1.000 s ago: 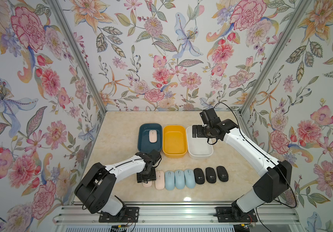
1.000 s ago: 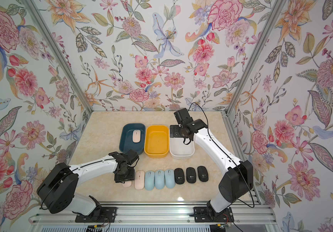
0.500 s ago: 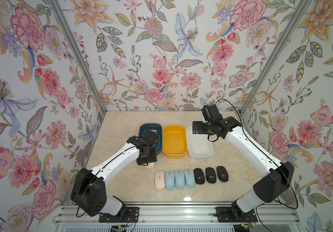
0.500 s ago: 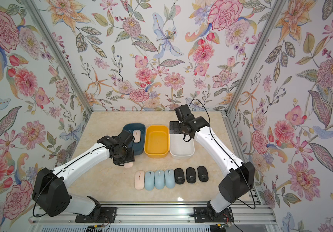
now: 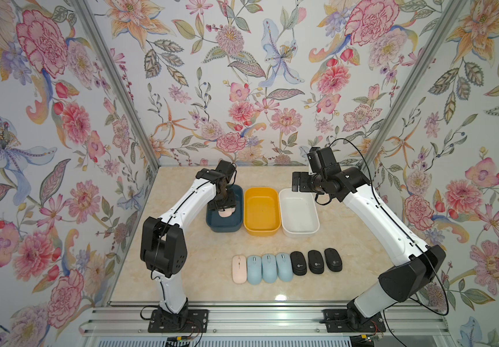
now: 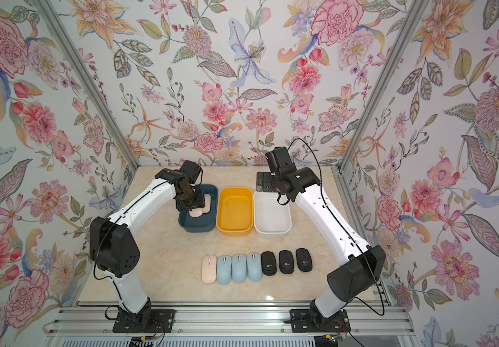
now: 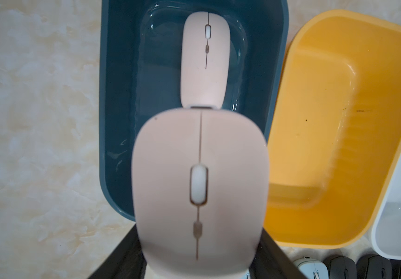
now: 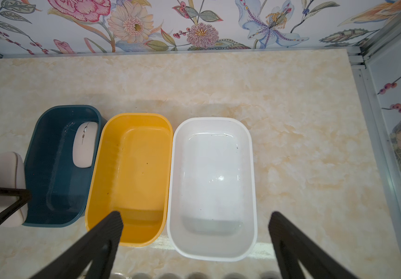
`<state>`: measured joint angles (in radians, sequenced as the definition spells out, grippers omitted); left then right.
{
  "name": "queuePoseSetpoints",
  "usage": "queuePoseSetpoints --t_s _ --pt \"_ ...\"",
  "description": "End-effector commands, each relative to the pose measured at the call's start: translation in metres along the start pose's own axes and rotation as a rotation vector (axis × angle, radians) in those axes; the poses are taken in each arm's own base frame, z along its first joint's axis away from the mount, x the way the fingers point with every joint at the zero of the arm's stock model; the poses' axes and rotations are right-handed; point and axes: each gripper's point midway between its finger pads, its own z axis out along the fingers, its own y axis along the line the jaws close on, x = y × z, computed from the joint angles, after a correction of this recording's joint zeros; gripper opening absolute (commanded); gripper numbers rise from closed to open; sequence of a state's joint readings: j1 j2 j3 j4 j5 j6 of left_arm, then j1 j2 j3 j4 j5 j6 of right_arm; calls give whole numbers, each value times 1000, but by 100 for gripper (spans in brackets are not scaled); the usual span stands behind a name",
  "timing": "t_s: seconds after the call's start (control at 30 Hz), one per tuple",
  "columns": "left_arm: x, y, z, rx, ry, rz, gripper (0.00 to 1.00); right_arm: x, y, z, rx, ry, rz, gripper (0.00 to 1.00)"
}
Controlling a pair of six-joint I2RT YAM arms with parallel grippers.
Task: Place the mice by color into the storage box
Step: Pick up the mouse from the center of the board, then place the mouse in the storage box.
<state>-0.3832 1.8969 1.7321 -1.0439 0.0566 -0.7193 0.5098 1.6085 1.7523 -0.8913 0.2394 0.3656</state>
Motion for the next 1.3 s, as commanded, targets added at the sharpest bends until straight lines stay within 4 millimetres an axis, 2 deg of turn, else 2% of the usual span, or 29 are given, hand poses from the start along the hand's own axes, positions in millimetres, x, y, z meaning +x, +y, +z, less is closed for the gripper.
queuePoseSetpoints --t_s 0.0,0.2,0.4,0.5,0.7,0.9,1.27 --pt "-20 -2 11 4 12 39 57 5 -9 -1 32 23 -21 98" --pt "-50 4 40 2 26 3 57 6 -17 0 61 30 -19 99" --pt "-67 16 68 -4 47 -22 57 10 -26 7 81 47 -3 99" --pt "-74 14 77 -2 45 0 57 10 -27 11 70 55 9 99" --pt "-78 20 97 -13 69 -20 58 7 -28 18 75 70 15 99" --pt "-77 25 109 -36 84 -20 58 21 -33 30 89 102 18 98" --pt "-74 38 128 -60 115 -41 59 28 -35 28 78 110 35 98"
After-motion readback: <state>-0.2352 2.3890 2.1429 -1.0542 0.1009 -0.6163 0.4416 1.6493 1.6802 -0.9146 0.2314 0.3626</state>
